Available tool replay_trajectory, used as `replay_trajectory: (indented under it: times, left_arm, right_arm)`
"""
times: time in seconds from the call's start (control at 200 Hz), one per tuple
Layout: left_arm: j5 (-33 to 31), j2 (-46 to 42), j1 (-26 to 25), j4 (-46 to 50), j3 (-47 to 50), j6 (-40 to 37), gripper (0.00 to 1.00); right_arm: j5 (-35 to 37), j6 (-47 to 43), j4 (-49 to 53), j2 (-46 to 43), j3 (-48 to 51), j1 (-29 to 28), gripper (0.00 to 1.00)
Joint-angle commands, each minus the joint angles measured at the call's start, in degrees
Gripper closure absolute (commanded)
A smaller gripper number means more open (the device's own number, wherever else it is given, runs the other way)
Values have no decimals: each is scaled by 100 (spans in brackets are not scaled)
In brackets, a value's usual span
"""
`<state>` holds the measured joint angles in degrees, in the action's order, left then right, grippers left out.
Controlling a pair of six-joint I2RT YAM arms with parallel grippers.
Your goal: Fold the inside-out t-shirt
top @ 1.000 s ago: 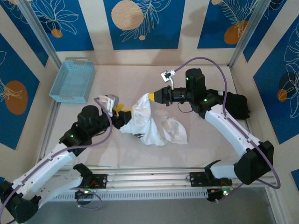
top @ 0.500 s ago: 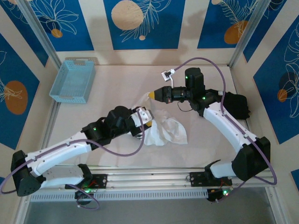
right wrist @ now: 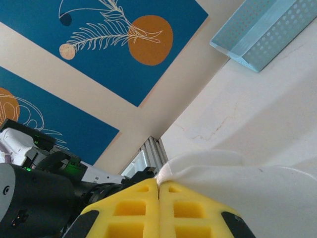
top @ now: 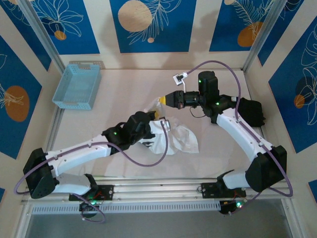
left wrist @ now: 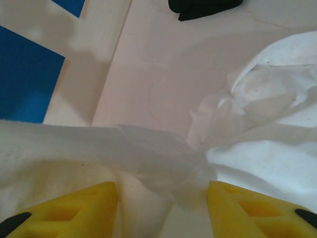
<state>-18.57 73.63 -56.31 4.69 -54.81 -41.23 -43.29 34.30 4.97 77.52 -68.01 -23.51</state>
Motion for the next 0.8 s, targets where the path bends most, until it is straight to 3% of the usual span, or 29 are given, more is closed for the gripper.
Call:
replay_trajectory:
  times: [0.0, 0.14, 0.42, 0.795]
  left_arm:
    - [-242, 40, 48, -482, -110, -238, 62]
    - [-108, -140, 67, -372, -102, -126, 64]
    - [20, -275, 197, 158, -205, -68, 58]
    - [355, 165, 384, -216, -344, -132, 73]
  right_arm:
    - [-220, 61, -98, 14, 85, 56, 100]
    - [-239, 41, -69, 9, 121, 124, 100]
    - [-242, 55, -103, 19, 132, 130, 100]
    - [-223, 72, -87, -17, 169, 140, 100]
